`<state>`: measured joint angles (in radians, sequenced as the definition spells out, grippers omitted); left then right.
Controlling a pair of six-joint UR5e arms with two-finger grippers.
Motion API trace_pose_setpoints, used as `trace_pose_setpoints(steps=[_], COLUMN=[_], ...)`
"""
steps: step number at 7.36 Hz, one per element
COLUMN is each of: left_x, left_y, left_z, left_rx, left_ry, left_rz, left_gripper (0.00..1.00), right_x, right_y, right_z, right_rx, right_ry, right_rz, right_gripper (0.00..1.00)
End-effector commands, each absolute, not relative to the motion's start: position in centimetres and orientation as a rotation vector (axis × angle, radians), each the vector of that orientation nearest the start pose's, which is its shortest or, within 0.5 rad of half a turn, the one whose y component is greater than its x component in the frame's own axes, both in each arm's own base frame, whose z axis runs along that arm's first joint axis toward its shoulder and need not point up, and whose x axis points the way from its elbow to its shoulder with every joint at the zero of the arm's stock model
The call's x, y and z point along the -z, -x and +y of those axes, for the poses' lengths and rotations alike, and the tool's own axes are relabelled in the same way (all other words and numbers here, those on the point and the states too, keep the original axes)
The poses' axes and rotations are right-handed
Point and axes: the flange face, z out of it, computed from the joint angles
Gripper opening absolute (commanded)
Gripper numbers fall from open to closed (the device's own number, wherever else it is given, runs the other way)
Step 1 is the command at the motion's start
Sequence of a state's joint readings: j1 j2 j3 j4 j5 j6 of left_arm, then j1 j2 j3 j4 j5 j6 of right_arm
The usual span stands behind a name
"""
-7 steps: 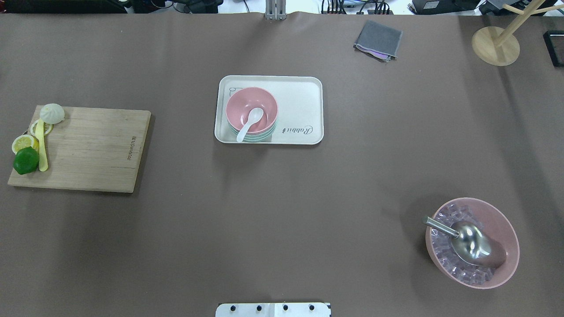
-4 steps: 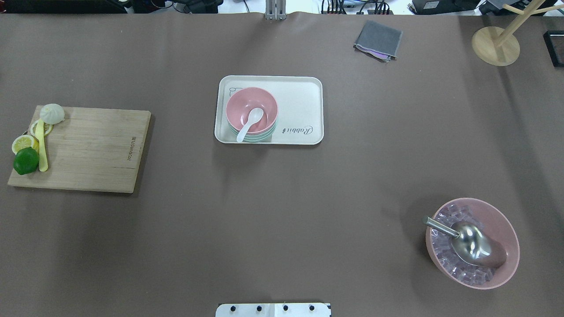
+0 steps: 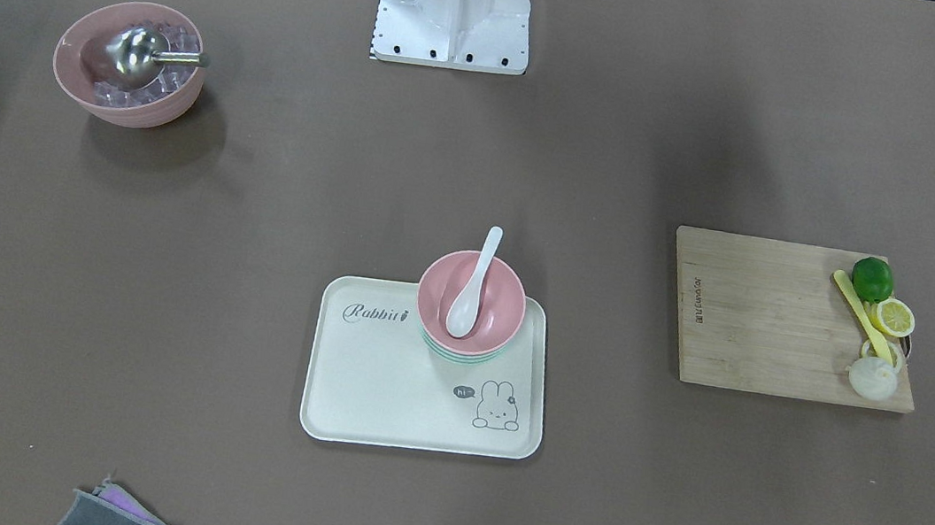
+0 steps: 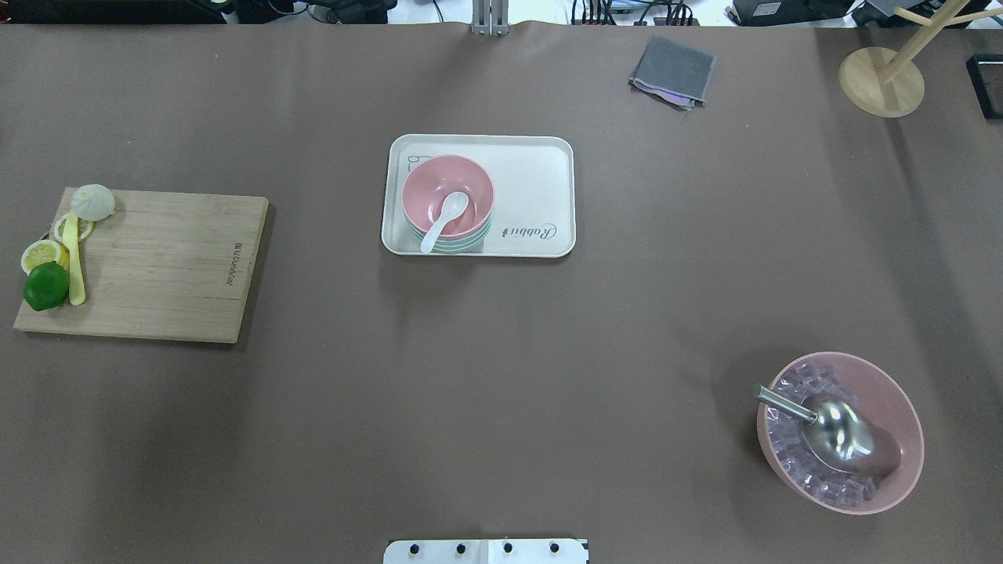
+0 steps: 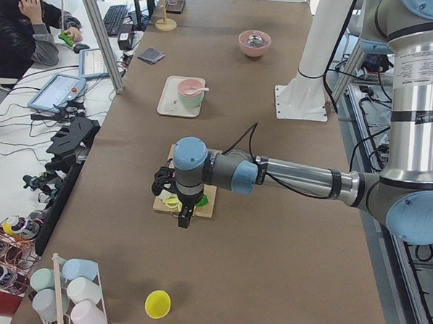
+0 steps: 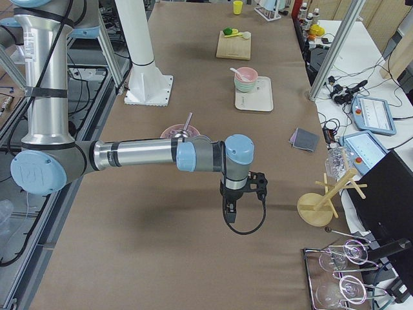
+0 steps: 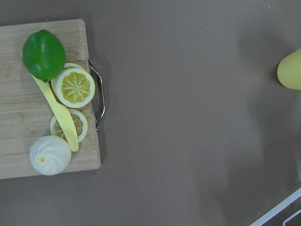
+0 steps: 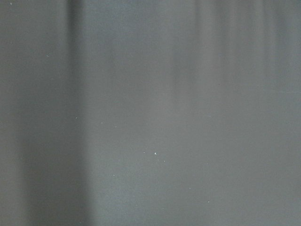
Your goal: Stack pink bowl on green and place spoon
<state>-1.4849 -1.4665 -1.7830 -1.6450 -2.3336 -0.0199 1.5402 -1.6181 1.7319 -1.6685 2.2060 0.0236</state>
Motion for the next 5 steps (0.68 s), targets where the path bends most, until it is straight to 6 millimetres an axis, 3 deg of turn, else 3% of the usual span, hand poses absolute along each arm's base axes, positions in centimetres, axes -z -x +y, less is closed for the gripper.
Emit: trace_pose_setpoints(steps=[1,5], left_x=[-59.06,-59.36], left_y=[2.36,2.30], left_z=[-46.29,-46.16], left_rx=[-0.140,-0.139], left_ry=[-0.144,-0.137], left_rz=[0.768,0.768], left_gripper=[0.98,0.98], right_x=[-62.47,-63.21], right_y=[-5.98,-5.80], right_z=[-46.97,-46.48], right_rx=[0.006,0.011], right_ry=[0.010,0.023], right_rz=[-0.635,-0.642], right_gripper=[1.00,1.00])
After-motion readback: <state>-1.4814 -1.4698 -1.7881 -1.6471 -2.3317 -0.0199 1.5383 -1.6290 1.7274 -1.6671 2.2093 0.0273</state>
